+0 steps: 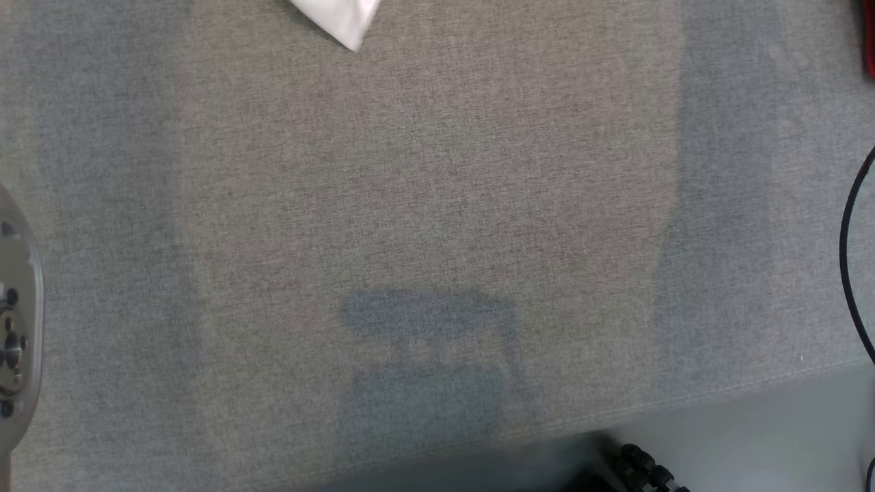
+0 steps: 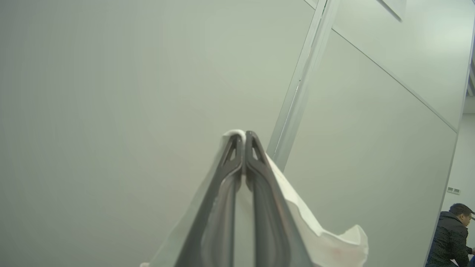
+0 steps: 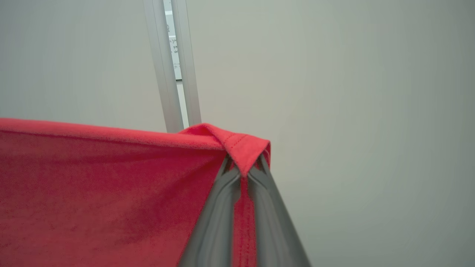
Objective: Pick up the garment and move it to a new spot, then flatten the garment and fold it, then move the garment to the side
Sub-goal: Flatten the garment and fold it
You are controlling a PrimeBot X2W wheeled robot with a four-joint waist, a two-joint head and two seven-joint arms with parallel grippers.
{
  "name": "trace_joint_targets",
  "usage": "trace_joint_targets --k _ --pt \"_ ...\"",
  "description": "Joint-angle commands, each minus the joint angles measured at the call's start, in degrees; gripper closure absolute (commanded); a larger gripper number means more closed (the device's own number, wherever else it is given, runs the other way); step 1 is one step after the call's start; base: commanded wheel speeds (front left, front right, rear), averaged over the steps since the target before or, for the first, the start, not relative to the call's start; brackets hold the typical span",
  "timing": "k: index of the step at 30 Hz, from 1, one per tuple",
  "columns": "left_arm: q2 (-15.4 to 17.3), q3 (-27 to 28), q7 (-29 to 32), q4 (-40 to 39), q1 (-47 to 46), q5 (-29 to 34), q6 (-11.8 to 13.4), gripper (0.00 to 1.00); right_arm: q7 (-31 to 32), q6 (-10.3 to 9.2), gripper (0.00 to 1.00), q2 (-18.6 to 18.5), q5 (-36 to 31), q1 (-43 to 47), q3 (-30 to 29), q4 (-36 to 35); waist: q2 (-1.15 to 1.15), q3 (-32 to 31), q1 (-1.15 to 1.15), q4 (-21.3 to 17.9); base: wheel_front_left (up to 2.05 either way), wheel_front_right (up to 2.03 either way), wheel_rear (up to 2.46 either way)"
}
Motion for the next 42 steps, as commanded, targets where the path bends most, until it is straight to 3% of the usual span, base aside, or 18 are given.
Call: trace_joint_targets --k 1,6,11,18,24,29,37,42 --pt "-0.3 -0.3 -1.4 0.4 -1.2 0.7 -0.4 1.0 -1.6 -0.05 1.0 0.3 -1.4 -0.8 -1.0 0.4 0.0 -0.6 -0.01 -0.3 0.0 0.0 0.0" --pt "-0.9 -1.0 -8.5 0.6 -4.4 1.0 -1.0 1.0 -5.3 -0.06 1.0 2.1 -7.8 -4.3 -7.0 -0.1 0.0 -2.6 -0.01 -0.5 0.0 0.0 0.0" --pt "-1.7 -0.3 -10.1 -1.3 -2.7 -1.1 -1.3 1.0 -5.6 -0.06 1.0 3.4 -12.1 -3.1 -9.0 -0.8 0.0 -2.6 -0.01 -0.3 0.0 0.0 0.0" --pt "-0.4 -2.1 -10.1 -2.2 10.6 -5.4 -1.4 1.0 -5.6 -0.06 1.0 2.2 -11.7 3.4 -2.7 3.2 0.0 -2.0 -0.01 1.4 0.0 0.0 0.0" --pt "1.7 -2.3 -9.9 -7.3 23.9 -9.5 -1.4 1.0 -5.2 -0.07 1.0 0.1 -7.0 9.1 6.0 6.9 0.0 -4.1 -0.01 3.3 0.0 0.0 0.0" --pt "3.0 -1.3 -9.2 -14.4 38.5 -12.4 -0.9 1.0 -1.5 -0.07 1.0 -3.1 1.0 16.1 15.2 7.1 0.0 -9.4 -0.01 5.1 0.0 0.0 0.0" --pt "1.1 0.7 -8.3 -23.9 62.5 -16.1 3.4 1.0 13.1 -0.08 1.0 -10.4 14.4 33.0 25.6 0.8 0.0 -20.2 -0.01 7.4 0.0 0.0 0.0" --pt "-0.9 0.7 -8.4 -26.9 74.4 -17.6 5.6 1.0 23.2 -0.1 1.0 -16.7 19.8 46.3 27.4 -7.4 0.0 -25.7 -0.01 8.6 0.0 0.0 0.0"
